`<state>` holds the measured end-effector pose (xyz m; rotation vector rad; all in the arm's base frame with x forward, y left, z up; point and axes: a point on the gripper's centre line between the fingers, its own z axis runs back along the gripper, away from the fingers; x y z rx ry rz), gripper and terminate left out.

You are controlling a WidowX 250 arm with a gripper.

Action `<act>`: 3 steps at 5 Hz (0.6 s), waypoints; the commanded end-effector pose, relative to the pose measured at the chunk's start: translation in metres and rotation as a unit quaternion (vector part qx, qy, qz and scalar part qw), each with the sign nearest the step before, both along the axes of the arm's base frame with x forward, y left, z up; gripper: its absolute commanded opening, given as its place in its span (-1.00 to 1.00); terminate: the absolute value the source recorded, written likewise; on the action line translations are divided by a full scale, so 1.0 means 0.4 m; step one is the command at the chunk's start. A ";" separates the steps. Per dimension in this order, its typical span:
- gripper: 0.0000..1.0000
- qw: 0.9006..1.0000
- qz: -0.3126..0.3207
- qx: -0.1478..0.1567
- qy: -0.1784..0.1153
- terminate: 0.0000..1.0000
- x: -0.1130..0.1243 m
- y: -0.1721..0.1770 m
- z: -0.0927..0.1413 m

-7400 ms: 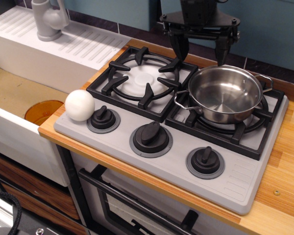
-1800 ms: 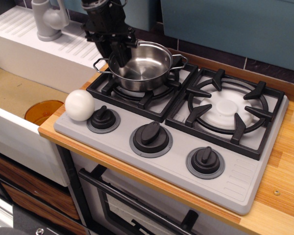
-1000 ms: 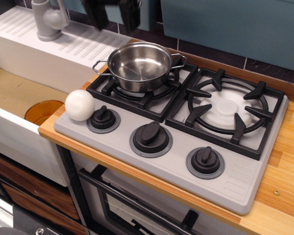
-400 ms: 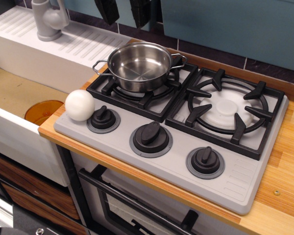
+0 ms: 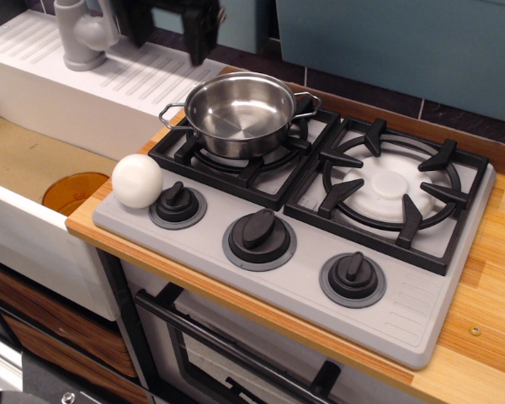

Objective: Put pot or pan on stove and put mushroom in pot or pan

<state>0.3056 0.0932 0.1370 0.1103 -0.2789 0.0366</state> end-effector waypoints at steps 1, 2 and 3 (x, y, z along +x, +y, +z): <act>1.00 0.997 0.010 0.041 -0.063 -1.00 -0.035 0.004 0.006; 1.00 0.997 0.018 0.028 -0.069 -1.00 -0.049 0.009 -0.048; 1.00 0.997 0.020 0.021 -0.079 -1.00 -0.060 0.016 -0.091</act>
